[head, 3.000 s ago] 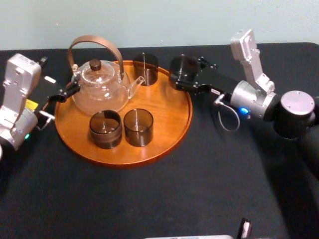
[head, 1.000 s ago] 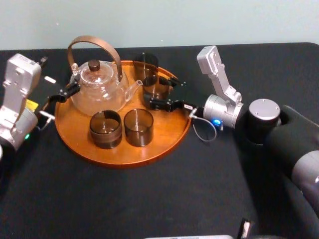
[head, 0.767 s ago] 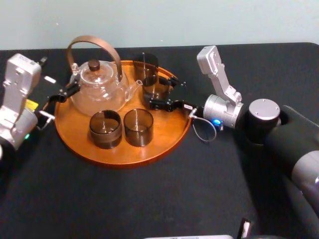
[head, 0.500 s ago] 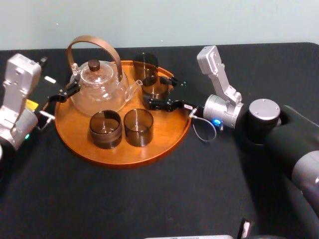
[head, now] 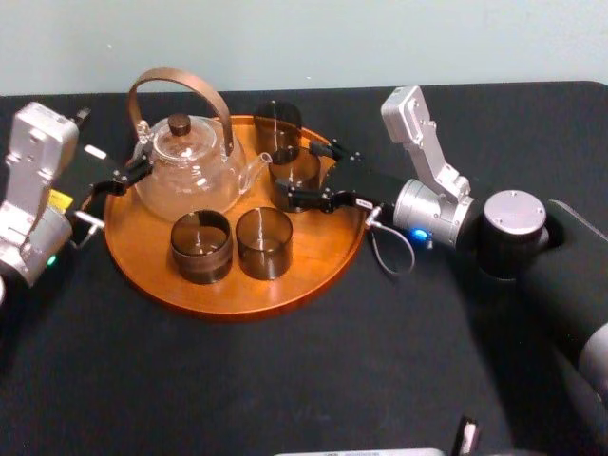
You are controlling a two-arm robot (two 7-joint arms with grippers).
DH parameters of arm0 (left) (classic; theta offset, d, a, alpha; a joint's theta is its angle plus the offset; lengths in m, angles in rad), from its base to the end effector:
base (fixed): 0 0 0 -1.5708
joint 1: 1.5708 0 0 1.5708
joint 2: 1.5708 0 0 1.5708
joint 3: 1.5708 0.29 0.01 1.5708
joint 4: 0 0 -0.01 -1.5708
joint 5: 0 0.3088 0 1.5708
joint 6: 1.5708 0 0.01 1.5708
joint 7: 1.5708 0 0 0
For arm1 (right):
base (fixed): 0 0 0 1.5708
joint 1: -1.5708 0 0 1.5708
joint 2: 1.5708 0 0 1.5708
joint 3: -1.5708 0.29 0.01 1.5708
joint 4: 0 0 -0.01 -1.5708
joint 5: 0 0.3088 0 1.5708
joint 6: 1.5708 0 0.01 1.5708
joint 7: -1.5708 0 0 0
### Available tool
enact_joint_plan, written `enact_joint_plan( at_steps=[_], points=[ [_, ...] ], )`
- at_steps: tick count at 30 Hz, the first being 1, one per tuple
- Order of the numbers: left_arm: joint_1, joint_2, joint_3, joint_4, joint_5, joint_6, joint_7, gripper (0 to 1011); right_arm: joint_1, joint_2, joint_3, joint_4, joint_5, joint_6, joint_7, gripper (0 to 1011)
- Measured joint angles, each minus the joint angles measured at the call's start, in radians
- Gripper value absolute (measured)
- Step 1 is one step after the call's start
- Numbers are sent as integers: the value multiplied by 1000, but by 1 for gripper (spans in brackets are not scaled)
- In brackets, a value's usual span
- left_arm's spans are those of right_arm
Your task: Pick up the glass from the table and place it on the tray.
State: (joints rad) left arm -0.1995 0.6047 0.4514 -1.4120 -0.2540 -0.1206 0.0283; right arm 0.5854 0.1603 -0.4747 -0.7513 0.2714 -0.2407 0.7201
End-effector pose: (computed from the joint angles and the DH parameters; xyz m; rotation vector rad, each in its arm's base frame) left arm 0.3581 0.0827 -0.3023 0.3044 -0.2850 1.2480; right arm 0.4616 0.0152 -0.3387 -0.1455 -0.0004 -0.6119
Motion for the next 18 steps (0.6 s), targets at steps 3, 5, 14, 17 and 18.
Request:
enact_joint_plan(
  at_steps=[3,5,14,17,18],
  points=[
    [0,0,0,0,0,0,0,1001,-21,16,-4,-47,0,19,-14,1003],
    [0,0,0,0,0,0,0,1001,-32,24,-6,-72,0,28,-21,1002],
    [0,0,0,0,0,0,0,1001,-105,86,-2,-241,12,69,-72,1002],
    [0,0,0,0,0,0,0,1001,-134,113,8,-304,19,77,-95,1002],
    [0,0,0,0,0,0,0,1001,-140,118,10,-315,20,78,-99,1002]
  ],
)
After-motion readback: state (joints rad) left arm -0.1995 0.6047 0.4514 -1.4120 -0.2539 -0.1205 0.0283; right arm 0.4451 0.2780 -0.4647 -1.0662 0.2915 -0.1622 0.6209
